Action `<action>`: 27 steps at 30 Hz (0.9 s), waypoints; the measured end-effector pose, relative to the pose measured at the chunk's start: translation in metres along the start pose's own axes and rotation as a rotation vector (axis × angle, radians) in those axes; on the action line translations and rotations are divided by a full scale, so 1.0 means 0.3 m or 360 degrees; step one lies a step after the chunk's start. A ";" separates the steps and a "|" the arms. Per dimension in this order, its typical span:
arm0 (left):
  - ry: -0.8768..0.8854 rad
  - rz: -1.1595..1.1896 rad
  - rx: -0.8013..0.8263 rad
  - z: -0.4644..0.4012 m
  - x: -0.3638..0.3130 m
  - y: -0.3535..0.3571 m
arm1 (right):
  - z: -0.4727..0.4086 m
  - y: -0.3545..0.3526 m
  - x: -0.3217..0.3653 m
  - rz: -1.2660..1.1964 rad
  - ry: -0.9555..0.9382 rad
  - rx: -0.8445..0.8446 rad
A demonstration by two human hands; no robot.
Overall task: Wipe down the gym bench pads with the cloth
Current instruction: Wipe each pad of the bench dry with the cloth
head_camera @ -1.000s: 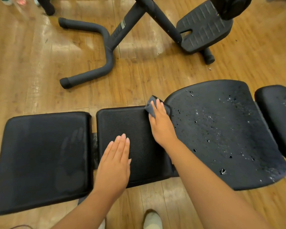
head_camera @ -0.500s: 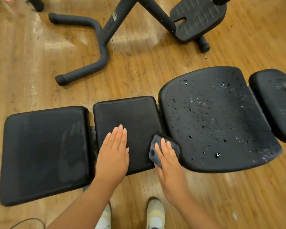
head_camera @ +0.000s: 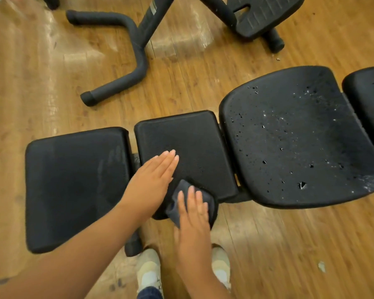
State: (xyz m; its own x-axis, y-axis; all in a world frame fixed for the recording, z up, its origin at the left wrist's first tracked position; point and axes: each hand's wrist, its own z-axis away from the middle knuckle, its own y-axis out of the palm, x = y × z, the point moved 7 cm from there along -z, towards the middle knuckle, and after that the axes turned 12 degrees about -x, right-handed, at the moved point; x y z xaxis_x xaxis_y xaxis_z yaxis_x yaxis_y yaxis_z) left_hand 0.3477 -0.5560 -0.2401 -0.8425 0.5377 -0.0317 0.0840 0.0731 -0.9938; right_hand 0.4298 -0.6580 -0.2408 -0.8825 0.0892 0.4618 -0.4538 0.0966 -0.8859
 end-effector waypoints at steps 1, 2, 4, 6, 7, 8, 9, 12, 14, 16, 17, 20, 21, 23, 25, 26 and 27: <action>0.0050 -0.0006 0.0013 0.000 0.004 0.000 | 0.010 0.012 0.036 -0.0009 -0.0026 0.0000; 0.0074 -0.0011 0.0024 -0.001 0.005 -0.002 | 0.014 0.018 0.057 -0.0018 -0.0042 -0.0002; 0.0072 -0.0003 0.0021 0.003 0.008 -0.004 | 0.014 0.021 0.063 -0.0032 -0.0098 0.0019; 0.0049 0.0003 -0.0002 0.006 0.007 -0.003 | 0.010 0.012 0.051 -0.0005 -0.0257 0.0088; 0.0042 0.0002 -0.0010 0.006 0.006 -0.001 | 0.009 0.007 0.040 0.0029 -0.0354 0.0122; 0.0039 0.0004 -0.0012 0.007 0.005 0.000 | 0.009 -0.001 0.020 0.0073 -0.0431 0.0145; 0.0035 0.0005 -0.0006 0.008 0.003 0.003 | 0.006 -0.012 -0.013 0.0104 -0.0462 0.0149; -0.0002 -0.0018 0.0014 0.007 0.004 0.006 | -0.038 -0.073 -0.159 0.0148 -0.0349 0.0062; -0.0039 -0.0016 0.0010 0.011 0.001 0.006 | -0.070 -0.107 -0.240 0.0157 -0.0227 0.0043; -0.0069 0.0007 -0.0030 0.013 -0.004 0.002 | -0.087 -0.116 -0.257 0.0079 -0.0131 0.0032; -0.0078 0.0014 -0.0047 0.013 -0.006 -0.001 | -0.087 -0.114 -0.252 0.0014 -0.0061 0.0000; -0.0084 0.0003 -0.0076 0.012 -0.010 -0.002 | -0.044 -0.099 -0.200 -0.0131 0.0202 -0.0109; -0.0080 -0.0002 -0.0075 0.014 -0.011 0.001 | -0.022 -0.085 -0.161 -0.0124 0.0202 -0.0123; -0.0068 -0.0018 -0.0074 0.014 -0.010 0.006 | 0.021 -0.030 -0.051 -0.0085 0.0083 -0.0061; -0.0040 -0.0025 -0.0069 0.015 -0.008 0.013 | 0.056 0.031 0.057 -0.0006 -0.0085 0.0002; -0.0024 -0.0027 -0.0063 0.015 -0.007 0.015 | 0.067 0.050 0.086 0.0017 -0.0126 0.0016; -0.0009 -0.0026 -0.0058 0.013 -0.005 0.015 | 0.070 0.059 0.095 0.0027 -0.0157 0.0020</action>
State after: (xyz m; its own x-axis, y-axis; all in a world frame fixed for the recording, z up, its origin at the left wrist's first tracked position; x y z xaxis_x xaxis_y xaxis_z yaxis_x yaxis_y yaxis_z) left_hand 0.3472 -0.5598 -0.2450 -0.8470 0.5314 -0.0164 0.0897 0.1124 -0.9896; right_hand 0.3940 -0.6746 -0.2442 -0.8978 -0.0075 0.4403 -0.4393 0.0833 -0.8945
